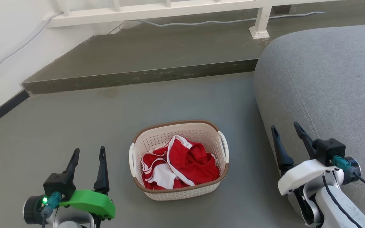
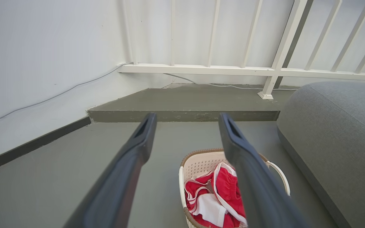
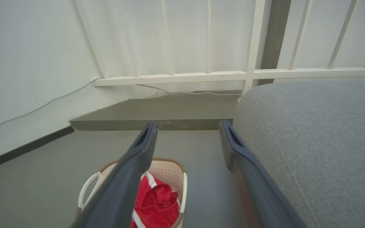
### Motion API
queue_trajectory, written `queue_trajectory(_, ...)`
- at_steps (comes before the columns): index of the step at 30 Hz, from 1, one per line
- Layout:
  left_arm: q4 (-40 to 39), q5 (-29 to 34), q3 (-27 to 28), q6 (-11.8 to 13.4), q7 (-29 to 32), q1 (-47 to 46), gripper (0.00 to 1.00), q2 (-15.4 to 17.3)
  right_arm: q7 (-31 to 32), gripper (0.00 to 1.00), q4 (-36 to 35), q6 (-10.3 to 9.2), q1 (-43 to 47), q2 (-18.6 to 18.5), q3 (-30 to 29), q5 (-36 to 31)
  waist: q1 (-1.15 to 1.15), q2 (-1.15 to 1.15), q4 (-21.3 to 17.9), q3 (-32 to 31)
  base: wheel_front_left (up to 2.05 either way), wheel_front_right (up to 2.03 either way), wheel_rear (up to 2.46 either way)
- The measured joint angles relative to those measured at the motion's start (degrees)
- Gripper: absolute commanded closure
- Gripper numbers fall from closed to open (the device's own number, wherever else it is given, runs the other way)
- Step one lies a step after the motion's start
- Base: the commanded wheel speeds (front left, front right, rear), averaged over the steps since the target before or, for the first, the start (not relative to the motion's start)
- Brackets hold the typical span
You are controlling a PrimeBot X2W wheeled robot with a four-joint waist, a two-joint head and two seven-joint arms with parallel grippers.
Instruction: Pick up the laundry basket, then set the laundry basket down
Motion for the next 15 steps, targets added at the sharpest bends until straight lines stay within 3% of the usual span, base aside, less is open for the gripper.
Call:
queue_trajectory(3,-0.18,0.01,0.11,0.2,0.19,0.05,0.0,0.0,0.09,0.0,-0.19,-0.01,0.36,-0.02,0.0,0.0,0.0,0.0,0.02,0.08,0.0,0.0,0.0)
queue_trajectory(4,-0.25,0.01,0.13,0.2,0.52,0.09,1.0,0.0,0.09,1.0,-0.33,-0.01,0.36,-0.02,0.0,0.0,0.0,0.0,0.03,0.11,0.0,0.0,0.0)
queue_trajectory(15,1.97,-3.0,0.21,-0.01,1.05,1.28,1.0,-0.66,0.64,1.0,1.6,0.65,2.84,1.52,-0.85,2.82,0.0,0.0,0.23,0.03,0.0,0.0,0.0)
